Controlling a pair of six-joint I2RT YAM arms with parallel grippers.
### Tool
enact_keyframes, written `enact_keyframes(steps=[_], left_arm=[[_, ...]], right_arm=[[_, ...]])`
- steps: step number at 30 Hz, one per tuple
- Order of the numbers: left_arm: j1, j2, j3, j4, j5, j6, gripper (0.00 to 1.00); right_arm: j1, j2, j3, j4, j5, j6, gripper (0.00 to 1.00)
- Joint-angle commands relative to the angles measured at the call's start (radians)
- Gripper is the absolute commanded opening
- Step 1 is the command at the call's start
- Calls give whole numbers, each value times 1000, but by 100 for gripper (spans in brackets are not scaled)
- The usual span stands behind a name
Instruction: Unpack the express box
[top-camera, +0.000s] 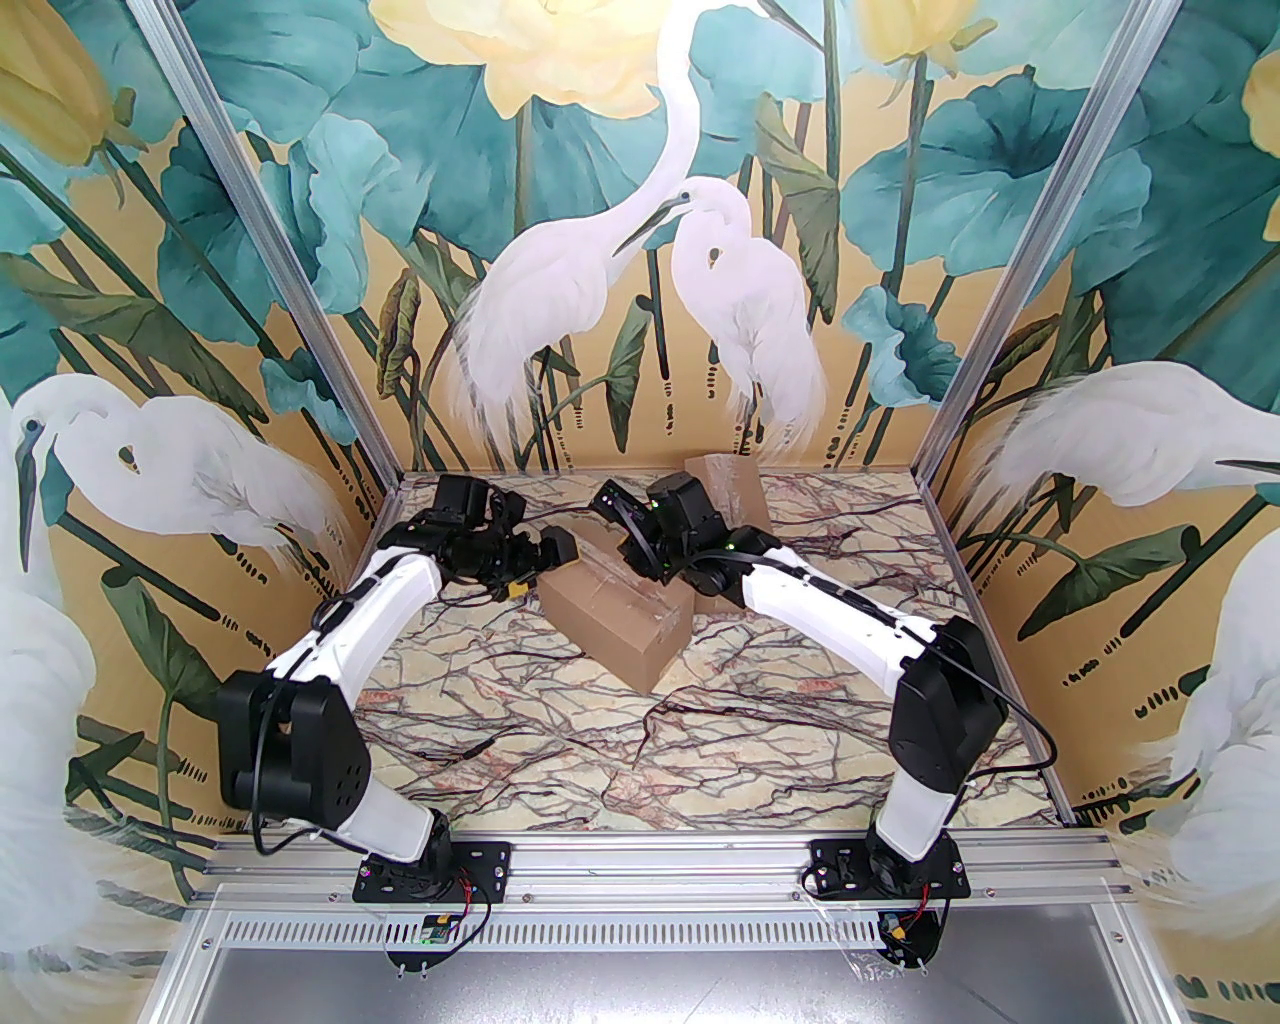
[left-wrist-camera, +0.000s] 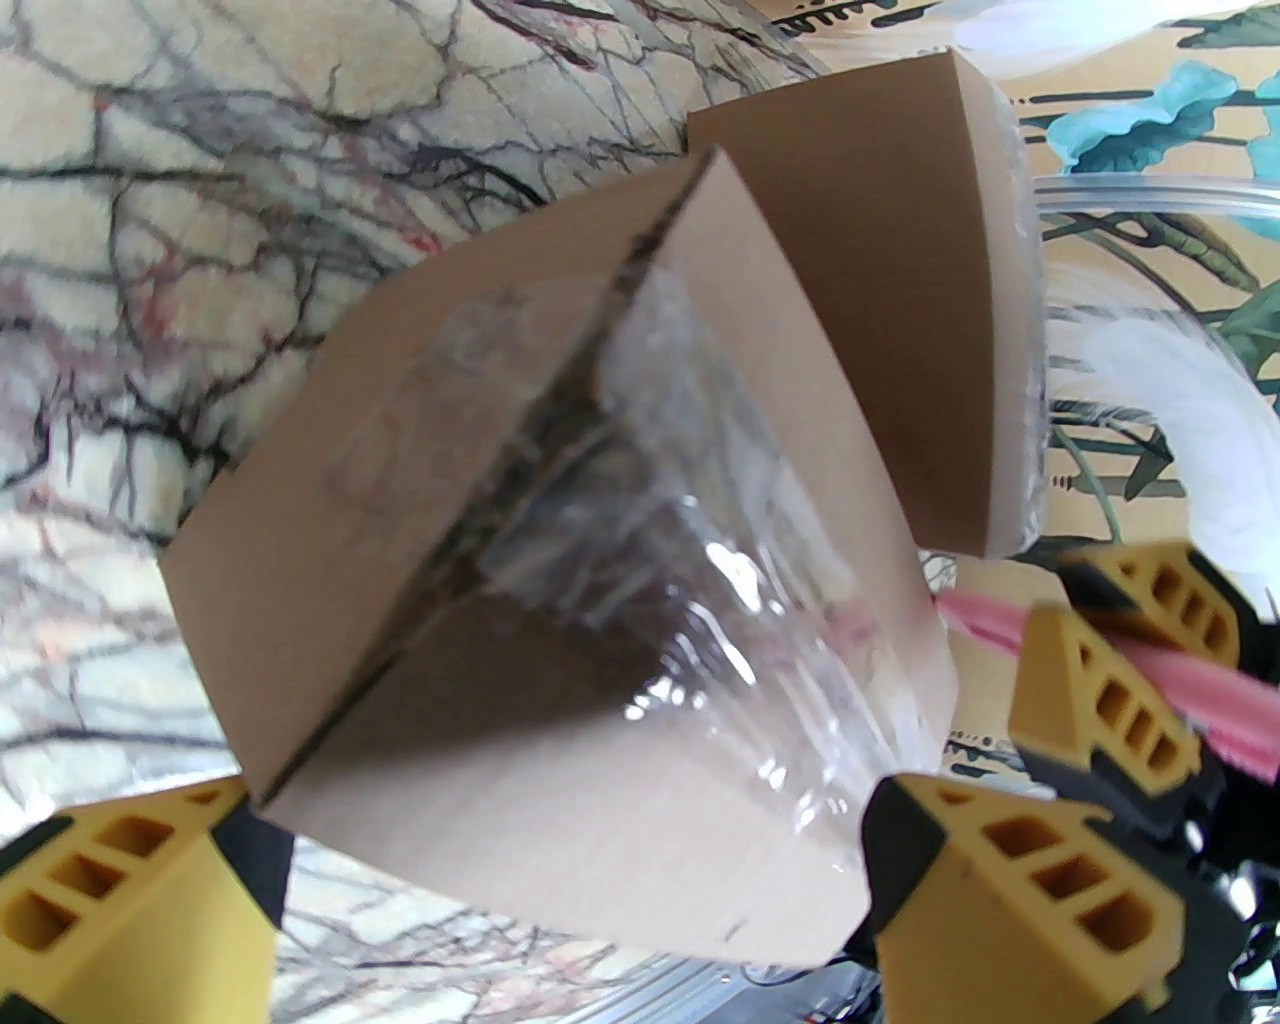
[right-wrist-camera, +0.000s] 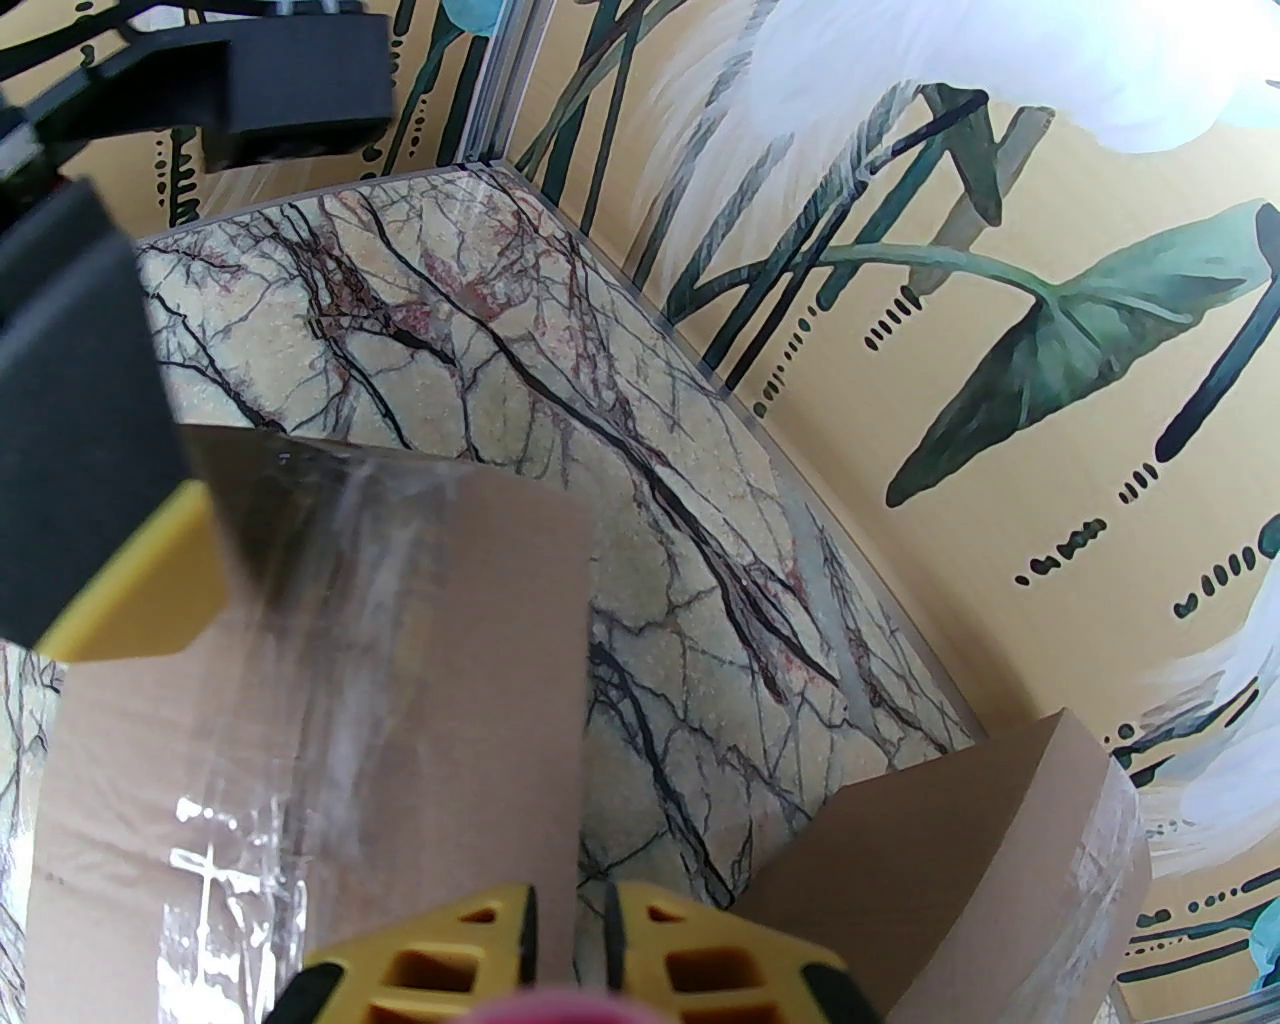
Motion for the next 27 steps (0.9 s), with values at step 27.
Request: enact_keyframes(steps=[27], left_arm=[[45, -17, 25, 21, -17, 204, 84]], right_arm=[[41, -9, 27, 407, 136, 194, 0]])
